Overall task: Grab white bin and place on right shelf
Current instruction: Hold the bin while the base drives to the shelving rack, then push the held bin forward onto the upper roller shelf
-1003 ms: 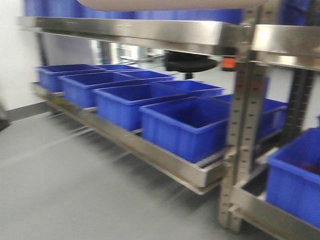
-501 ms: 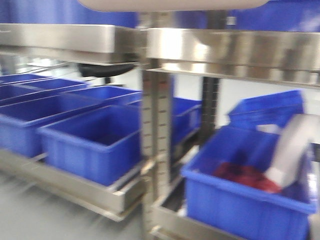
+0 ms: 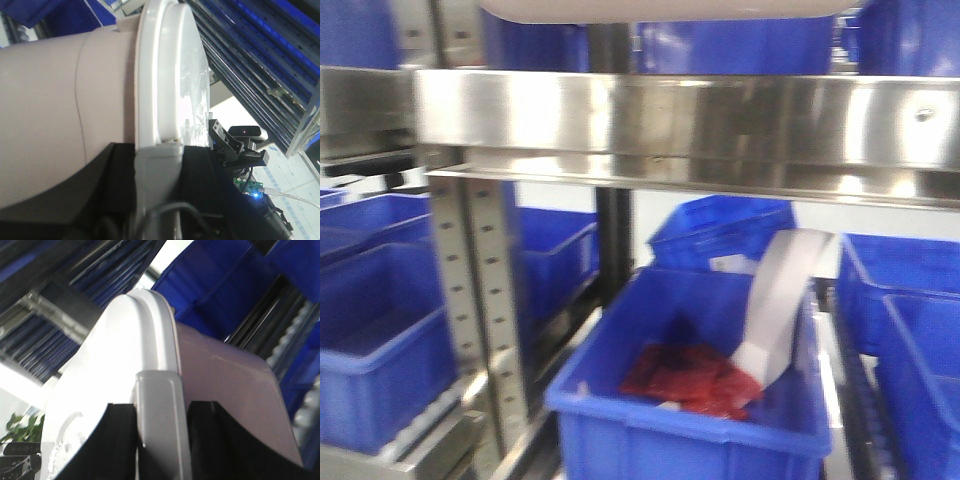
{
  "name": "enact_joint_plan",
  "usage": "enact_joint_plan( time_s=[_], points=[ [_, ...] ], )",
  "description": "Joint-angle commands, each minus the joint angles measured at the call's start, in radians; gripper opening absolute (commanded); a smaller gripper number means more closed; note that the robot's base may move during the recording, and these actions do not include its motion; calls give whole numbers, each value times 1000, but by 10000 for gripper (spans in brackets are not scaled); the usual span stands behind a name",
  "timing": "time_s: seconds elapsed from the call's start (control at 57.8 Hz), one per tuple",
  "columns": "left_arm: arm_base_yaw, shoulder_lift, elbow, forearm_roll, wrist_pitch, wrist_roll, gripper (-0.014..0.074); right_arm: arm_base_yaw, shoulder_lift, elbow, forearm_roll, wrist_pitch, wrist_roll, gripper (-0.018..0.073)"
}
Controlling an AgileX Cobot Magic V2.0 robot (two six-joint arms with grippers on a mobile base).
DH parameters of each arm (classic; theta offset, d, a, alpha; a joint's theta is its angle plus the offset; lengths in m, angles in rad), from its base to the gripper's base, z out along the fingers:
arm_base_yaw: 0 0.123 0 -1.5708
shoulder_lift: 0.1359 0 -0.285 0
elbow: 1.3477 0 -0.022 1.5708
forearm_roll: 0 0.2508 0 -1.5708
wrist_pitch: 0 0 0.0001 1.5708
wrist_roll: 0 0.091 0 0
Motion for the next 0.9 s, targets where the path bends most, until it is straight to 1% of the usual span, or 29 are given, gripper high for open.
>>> enact_joint_plan(
  time_s=[0.0, 0.882],
  points=[
    [-18, -50, -33, -117, 179, 17, -126, 7, -35, -32, 76, 45, 3, 60],
    [-18, -50, -33, -117, 179, 17, -126, 7, -35, -32, 76, 46, 3, 60]
  ],
)
